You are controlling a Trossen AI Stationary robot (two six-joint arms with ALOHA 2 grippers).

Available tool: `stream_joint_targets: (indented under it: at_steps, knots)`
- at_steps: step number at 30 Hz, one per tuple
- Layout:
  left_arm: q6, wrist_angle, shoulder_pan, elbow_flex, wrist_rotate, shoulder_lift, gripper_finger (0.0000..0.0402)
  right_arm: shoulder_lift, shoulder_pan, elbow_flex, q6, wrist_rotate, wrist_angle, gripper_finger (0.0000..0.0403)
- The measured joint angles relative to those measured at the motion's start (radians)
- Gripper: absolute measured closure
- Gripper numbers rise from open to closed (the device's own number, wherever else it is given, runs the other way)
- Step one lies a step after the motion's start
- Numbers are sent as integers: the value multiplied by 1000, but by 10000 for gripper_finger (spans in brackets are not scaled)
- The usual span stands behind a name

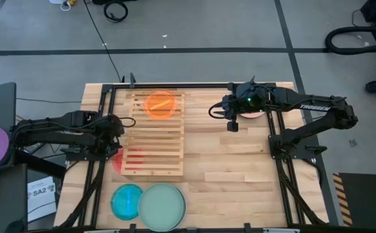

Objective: Place and stack plates onto a shelf
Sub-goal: Stack the pink transparent plate on the orange transparent plate

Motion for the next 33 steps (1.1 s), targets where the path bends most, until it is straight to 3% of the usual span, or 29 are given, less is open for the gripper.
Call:
stream_joint_targets:
  at_steps: [10,33]
  knots:
    - [-22,71,0,0,-37,11,108,0,0,0,0,0,0,292]
    - [-64,172,0,0,-38,186,108,0,0,0,0,0,0,292]
